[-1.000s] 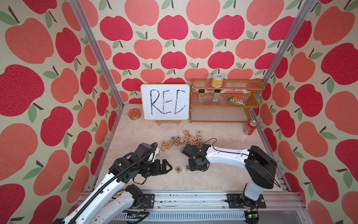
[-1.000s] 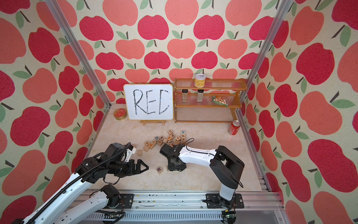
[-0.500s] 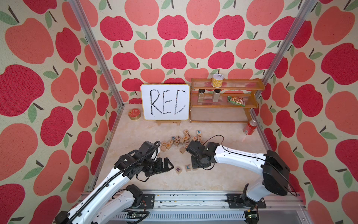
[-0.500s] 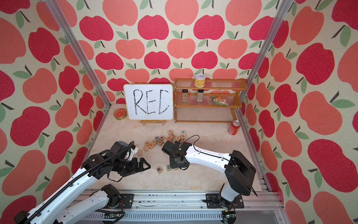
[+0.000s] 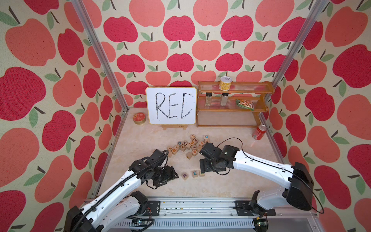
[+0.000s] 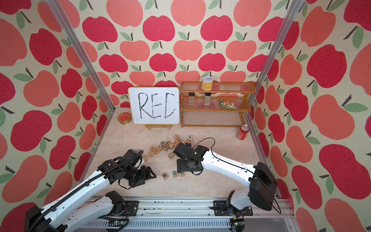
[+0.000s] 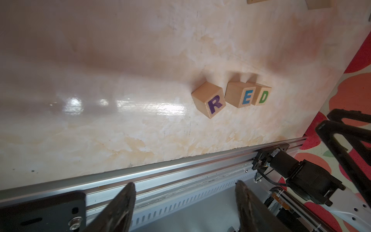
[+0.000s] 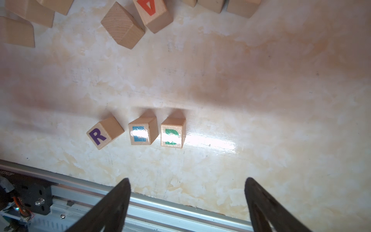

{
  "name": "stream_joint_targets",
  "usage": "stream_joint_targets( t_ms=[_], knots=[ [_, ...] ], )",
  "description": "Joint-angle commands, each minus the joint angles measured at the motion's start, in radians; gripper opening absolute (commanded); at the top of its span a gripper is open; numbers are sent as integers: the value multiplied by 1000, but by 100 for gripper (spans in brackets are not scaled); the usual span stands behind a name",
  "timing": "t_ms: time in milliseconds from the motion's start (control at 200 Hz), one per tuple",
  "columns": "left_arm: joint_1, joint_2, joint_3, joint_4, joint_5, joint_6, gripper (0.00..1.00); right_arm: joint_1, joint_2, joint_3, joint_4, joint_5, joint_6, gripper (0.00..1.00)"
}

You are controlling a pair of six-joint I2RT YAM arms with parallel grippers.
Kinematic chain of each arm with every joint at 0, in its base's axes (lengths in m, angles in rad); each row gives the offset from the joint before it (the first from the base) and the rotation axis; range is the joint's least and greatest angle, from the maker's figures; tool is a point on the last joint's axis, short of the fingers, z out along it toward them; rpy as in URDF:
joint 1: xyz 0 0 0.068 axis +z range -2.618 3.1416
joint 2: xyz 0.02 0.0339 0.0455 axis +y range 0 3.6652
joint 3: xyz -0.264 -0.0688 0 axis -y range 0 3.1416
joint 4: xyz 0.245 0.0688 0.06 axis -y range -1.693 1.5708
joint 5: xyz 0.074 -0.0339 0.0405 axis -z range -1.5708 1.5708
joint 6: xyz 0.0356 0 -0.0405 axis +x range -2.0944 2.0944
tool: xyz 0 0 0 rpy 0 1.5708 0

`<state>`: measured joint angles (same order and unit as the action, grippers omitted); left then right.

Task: Assemble the uppercase word "red" with letter blocks
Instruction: Place the letter block at the center of the board, then adjust the letter block at the center of the board.

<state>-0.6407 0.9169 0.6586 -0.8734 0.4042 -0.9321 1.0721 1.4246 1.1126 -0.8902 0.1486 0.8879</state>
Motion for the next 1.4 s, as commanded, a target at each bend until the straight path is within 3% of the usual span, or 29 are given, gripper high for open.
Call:
stream_joint_targets(
  t_ms=[0,75,425,995,1396],
  knots=[
    [-16,44,-14,42,-32,-32,67,-14,-41,-2,-37,8,-14,99],
    [-31,92,-8,66,-37,-33,62,-22,-62,-18,-34,3,-15,99],
    [-116,373,74,105,-94,-29,55,-62,-158,-104,-31,-10,-21,99],
    [-100,653,257,75,-175,104,53,-137,-250,-171,-41,-31,-56,99],
    [-92,657,282,48,-205,117,53,-202,-243,-167,-28,-67,-114,99]
  ],
)
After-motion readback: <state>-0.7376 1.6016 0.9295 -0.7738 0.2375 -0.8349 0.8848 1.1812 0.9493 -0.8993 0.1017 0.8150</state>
